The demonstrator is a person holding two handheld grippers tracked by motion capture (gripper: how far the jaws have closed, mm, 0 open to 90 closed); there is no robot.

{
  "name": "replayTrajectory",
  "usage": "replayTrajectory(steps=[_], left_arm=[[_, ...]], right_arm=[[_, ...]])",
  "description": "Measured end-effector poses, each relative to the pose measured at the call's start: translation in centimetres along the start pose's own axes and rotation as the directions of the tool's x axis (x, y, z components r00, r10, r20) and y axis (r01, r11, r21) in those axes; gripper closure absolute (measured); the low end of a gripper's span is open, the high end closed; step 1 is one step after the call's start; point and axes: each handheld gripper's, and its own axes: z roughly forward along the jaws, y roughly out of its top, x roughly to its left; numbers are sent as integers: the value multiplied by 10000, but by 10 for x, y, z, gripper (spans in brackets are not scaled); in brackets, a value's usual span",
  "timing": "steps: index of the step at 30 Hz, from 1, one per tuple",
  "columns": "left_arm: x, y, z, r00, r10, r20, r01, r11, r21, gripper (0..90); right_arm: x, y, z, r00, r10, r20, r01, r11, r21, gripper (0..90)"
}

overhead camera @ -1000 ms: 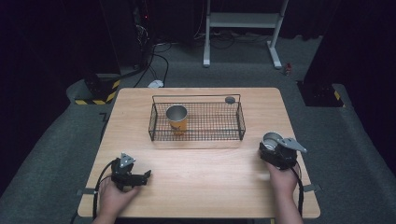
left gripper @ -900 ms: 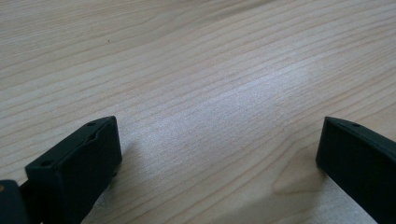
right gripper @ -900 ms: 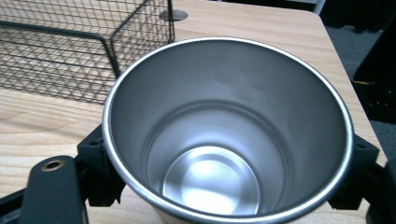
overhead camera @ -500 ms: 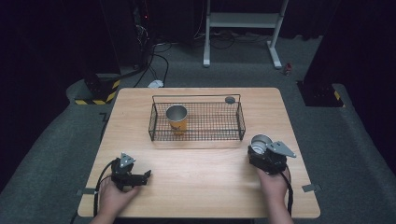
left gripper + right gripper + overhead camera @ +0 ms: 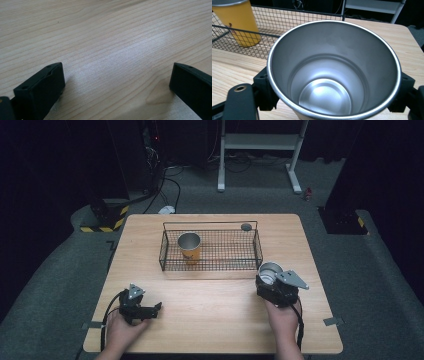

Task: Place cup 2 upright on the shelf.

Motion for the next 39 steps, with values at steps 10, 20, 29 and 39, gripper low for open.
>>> replayTrajectory(steps=[10,20,29,39], left_arm=[[0,0,1,10000,-10,0,10,10000,-26,3],[-1,1,1,10000,-61,-5,61,10000,-53,3],[0,1,1,10000,-47,-2,47,10000,-19,3],[0,1,1,10000,-50,-3,50,10000,-24,3]], right_arm=[[11,14,-6,10000,43,-30,-43,9995,-321,185],[19,28,-2,9994,-56,-346,35,9981,-622,185],[24,44,4,9978,-194,-639,149,9974,-702,185],[30,59,15,9965,-325,-770,264,9965,-790,185]])
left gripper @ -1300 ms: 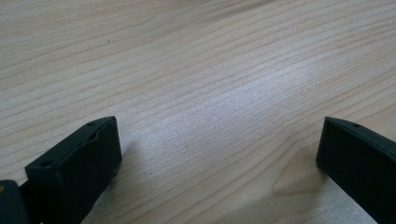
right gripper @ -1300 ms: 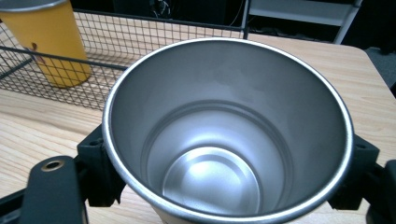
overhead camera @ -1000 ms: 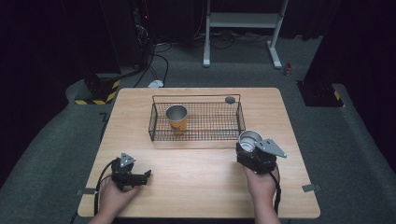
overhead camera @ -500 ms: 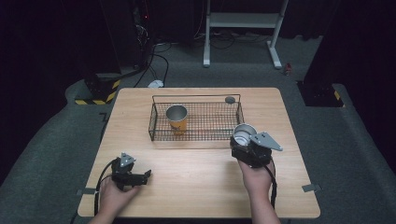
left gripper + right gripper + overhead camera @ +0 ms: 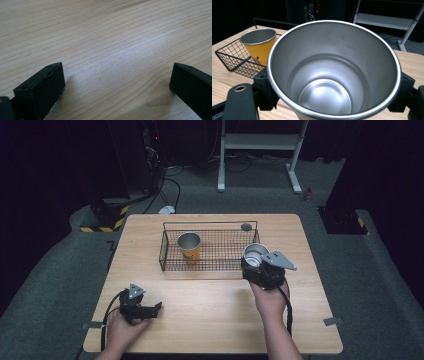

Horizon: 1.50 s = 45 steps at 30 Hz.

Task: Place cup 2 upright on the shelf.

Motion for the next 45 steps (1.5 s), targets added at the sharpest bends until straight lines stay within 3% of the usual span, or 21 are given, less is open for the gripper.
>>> replayTrajectory(steps=[17,32,45], left_arm=[[0,0,0,10000,-5,0,5,10000,-1,3],[0,0,0,10000,-1,-2,1,10000,2,3],[0,0,0,10000,-2,-2,2,10000,1,3]], right_arm=[[12,21,27,9999,-53,-127,52,10000,-63,186],[6,29,50,9998,197,19,-197,9997,175,186],[6,39,64,10000,81,48,-83,9989,451,186]])
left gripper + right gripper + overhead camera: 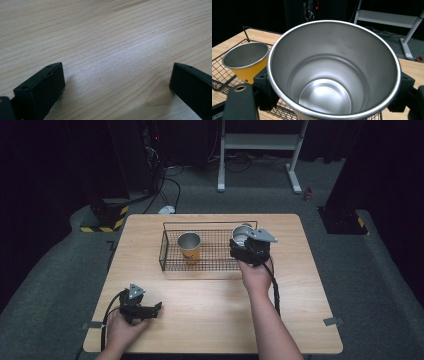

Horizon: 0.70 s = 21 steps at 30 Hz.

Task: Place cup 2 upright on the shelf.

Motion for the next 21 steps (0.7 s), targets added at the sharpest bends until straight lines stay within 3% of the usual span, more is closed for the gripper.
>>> replayTrajectory(steps=[13,21], left_arm=[[0,0,0,10000,1,1,-1,10000,2,3],[0,0,0,10000,0,1,0,10000,0,3]], right_arm=[[-4,7,25,9996,199,194,-209,9985,513,185],[-8,-1,45,9986,403,355,-437,9939,1009,185]])
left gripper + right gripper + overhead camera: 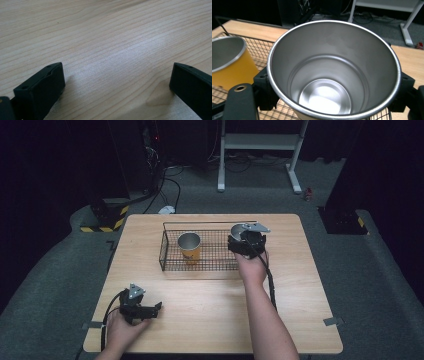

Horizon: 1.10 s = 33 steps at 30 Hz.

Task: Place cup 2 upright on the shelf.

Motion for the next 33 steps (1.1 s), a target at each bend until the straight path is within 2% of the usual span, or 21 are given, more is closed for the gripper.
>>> replayTrajectory(steps=[13,19,23,29,33], left_arm=[[0,0,0,10000,-2,0,2,10000,2,3],[0,0,0,10000,-1,0,1,10000,3,3],[0,0,0,10000,2,0,-2,10000,4,3],[0,0,0,10000,-2,1,2,10000,1,3],[0,0,0,10000,-2,1,2,10000,0,3]], right_arm=[[-2,-12,30,9999,-25,106,16,9963,857,185],[-1,-18,42,9998,-181,107,166,9918,1271,185],[0,-22,48,9998,-120,147,95,9867,1623,185],[0,-26,56,9997,-240,104,215,9810,1928,185],[0,-28,60,9999,-154,80,134,9777,2094,185]])
